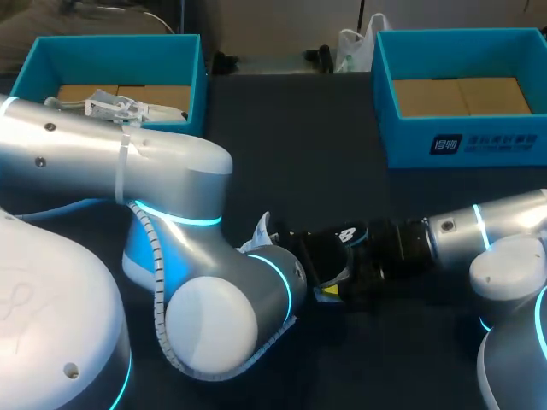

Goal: Take the shoe out of the shoebox, open the shoe tongue, remove and reinsert the insole, then place the shoe into the shoebox

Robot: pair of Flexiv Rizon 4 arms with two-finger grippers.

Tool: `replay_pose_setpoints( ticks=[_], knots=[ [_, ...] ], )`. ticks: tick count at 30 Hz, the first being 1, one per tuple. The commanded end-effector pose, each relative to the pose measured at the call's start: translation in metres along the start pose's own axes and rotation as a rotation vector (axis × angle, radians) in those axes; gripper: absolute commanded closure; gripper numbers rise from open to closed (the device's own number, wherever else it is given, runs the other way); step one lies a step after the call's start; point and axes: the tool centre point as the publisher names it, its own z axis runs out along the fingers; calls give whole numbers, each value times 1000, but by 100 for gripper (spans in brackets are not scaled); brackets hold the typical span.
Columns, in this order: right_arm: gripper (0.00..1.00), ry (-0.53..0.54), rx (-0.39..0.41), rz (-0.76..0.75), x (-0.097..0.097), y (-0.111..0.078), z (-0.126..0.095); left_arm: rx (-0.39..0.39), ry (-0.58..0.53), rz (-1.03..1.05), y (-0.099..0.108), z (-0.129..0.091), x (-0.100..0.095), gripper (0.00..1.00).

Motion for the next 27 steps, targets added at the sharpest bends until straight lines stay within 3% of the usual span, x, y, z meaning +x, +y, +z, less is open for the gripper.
replay_pose_setpoints(
  ticks=[1, 3, 4, 5, 17, 27],
  knots=[
    [100, 0, 7, 1, 0, 2, 1, 8, 3, 0, -1, -2, 0, 65],
    [100, 0, 7, 1, 0, 2, 1, 12, 4, 0, -3, -1, 1, 78],
    [100, 0, 7, 1, 0, 2, 1, 14, 4, -1, -5, -1, 1, 98],
    [100, 0, 7, 1, 0, 2, 1, 15, 4, -2, -7, 0, 1, 100],
    [100, 0, 7, 1, 0, 2, 1, 34, 46, -47, -22, -9, -5, 100],
    [100, 0, 7, 1, 0, 2, 1, 30, 138, -111, -58, -23, -8, 100]
  ],
)
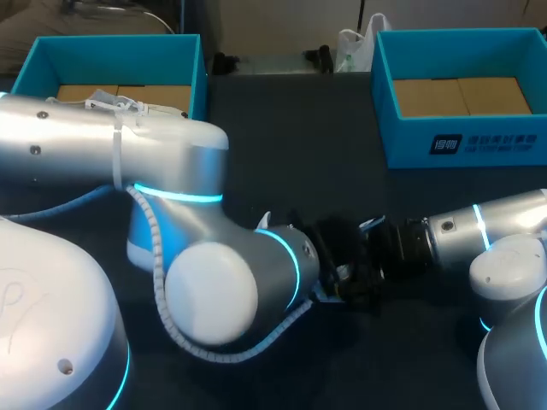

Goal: Take the shoe out of the shoebox, open the shoe tongue, remove and reinsert the insole, then place the shoe into the shoebox

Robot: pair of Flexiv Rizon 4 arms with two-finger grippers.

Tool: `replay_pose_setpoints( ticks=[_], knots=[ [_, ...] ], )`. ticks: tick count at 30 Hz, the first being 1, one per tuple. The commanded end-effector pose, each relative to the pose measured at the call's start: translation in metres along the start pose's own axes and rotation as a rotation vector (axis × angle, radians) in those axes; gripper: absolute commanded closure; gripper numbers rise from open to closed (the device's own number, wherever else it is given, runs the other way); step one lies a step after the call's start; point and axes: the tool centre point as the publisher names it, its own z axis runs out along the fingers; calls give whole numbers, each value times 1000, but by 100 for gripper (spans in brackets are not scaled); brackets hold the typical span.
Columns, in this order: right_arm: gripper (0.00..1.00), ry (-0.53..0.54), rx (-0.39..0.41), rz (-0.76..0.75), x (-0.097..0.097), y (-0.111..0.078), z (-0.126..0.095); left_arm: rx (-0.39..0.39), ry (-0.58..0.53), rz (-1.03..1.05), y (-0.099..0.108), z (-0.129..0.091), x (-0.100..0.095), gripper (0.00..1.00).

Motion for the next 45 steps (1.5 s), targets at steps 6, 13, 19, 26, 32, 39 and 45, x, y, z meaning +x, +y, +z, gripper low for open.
replay_pose_setpoints(
  ticks=[6, 13, 19, 26, 32, 39, 45],
  knots=[
    [100, 0, 7, 1, 0, 2, 1, -54, 198, -78, -38, -15, -7, 100],
    [100, 0, 7, 1, 0, 2, 1, -75, 459, -155, -71, -31, -18, 100],
    [100, 0, 7, 1, 0, 2, 1, -29, 584, -182, -97, -64, -31, 100],
    [100, 0, 7, 1, 0, 2, 1, 37, 694, -201, -123, -104, -50, 100],
    [100, 0, 7, 1, 0, 2, 1, 133, 779, -202, -137, -153, -70, 100],
    [100, 0, 7, 1, 0, 2, 1, 213, 821, -158, -146, -198, -89, 100],
    [100, 0, 7, 1, 0, 2, 1, 213, 821, -158, -146, -198, -89, 100]
  ],
)
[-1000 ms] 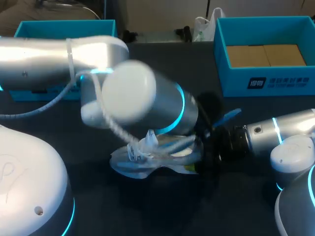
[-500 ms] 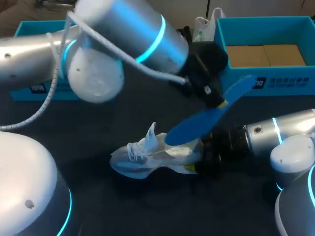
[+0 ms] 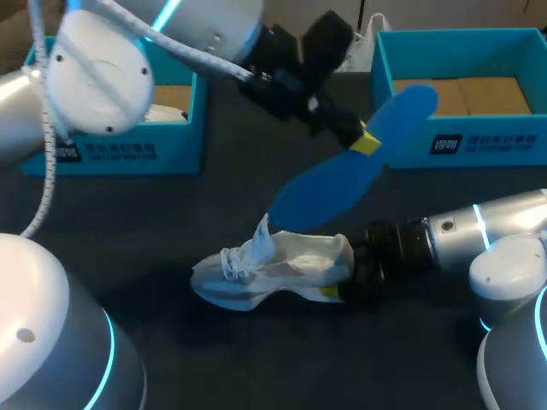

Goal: Take the shoe out of the shoebox, open the shoe tongue, remove and reinsert the insole, then place the shoe into the shoebox

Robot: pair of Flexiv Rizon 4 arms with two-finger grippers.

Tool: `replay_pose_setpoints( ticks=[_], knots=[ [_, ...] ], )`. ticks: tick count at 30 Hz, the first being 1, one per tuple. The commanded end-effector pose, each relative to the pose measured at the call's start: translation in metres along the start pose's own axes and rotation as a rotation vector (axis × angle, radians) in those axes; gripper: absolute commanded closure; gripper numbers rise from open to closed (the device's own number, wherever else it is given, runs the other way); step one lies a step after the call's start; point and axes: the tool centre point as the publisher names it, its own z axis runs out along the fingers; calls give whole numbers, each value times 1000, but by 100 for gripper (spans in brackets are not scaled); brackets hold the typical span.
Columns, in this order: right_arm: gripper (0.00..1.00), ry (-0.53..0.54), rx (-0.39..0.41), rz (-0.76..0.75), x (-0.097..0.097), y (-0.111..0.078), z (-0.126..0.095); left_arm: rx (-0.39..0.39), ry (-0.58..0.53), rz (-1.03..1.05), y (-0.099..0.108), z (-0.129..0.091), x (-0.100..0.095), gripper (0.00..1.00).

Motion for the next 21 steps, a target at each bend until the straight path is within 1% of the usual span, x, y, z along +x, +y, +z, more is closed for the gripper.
replay_pose_setpoints(
  ticks=[1, 9, 10, 13, 16, 18, 20, 21],
  knots=[
    [100, 0, 7, 1, 0, 2, 1, 6, -6, 1, 7, -25, 4, 100],
    [100, 0, 7, 1, 0, 2, 1, 6, -6, 1, 7, -25, 4, 100],
    [100, 0, 7, 1, 0, 2, 1, 36, -25, 12, 8, -33, 9, 100],
    [100, 0, 7, 1, 0, 2, 1, 123, -36, 40, 10, -58, 21, 100],
    [100, 0, 7, 1, 0, 2, 1, 217, -19, 27, 13, -86, 29, 100],
    [100, 0, 7, 1, 0, 2, 1, 267, -22, 27, 14, -103, 36, 100],
    [100, 0, 7, 1, 0, 2, 1, 325, 25, 19, 12, -122, 43, 100],
    [100, 0, 7, 1, 0, 2, 1, 341, 72, 24, 11, -130, 48, 100]
  ],
)
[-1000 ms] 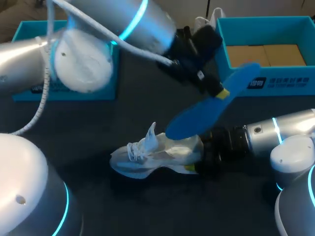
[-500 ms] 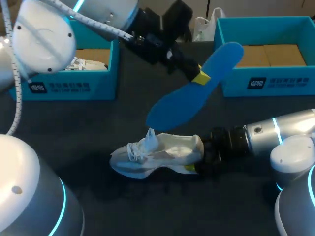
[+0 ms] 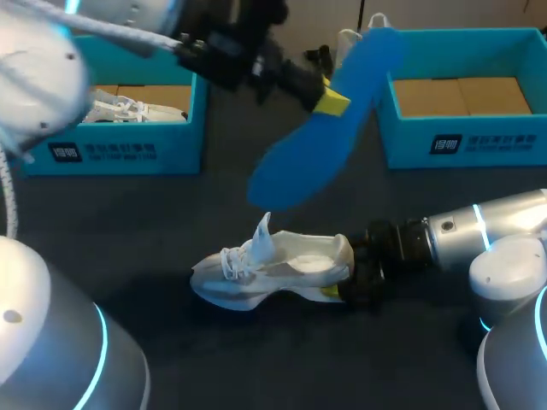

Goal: Take the shoe out of the shoebox, open the shoe tongue, remove and reinsert the insole, then place the shoe into the shoebox

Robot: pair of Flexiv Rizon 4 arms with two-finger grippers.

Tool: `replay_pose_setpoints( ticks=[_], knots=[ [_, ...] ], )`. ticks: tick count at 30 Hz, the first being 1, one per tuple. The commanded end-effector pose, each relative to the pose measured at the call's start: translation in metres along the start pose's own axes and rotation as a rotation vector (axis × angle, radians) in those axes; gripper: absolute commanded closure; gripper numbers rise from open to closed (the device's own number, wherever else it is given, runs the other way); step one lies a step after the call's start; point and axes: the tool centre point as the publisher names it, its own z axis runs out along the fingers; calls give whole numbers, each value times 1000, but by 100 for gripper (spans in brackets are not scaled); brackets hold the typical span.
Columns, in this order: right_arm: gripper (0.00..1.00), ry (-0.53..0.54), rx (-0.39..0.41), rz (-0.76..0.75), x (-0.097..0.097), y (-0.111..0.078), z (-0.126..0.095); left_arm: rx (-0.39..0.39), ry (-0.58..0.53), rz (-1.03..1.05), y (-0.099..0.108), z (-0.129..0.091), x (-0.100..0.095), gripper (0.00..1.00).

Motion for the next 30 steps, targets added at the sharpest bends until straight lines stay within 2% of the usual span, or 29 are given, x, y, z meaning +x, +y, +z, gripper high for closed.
replay_pose_setpoints(
  ticks=[1, 14, 18, 21, 30],
  knots=[
    [100, 0, 7, 1, 0, 2, 1, 148, 58, 2, 24, -61, 21, 100],
    [100, 0, 7, 1, 0, 2, 1, 148, 58, 2, 24, -61, 21, 100],
    [100, 0, 7, 1, 0, 2, 1, 262, 58, -33, 15, -73, 37, 100],
    [100, 0, 7, 1, 0, 2, 1, 316, 50, -46, 10, -86, 44, 100],
    [100, 0, 7, 1, 0, 2, 1, 372, 65, -36, 0, -111, 64, 100]
  ],
)
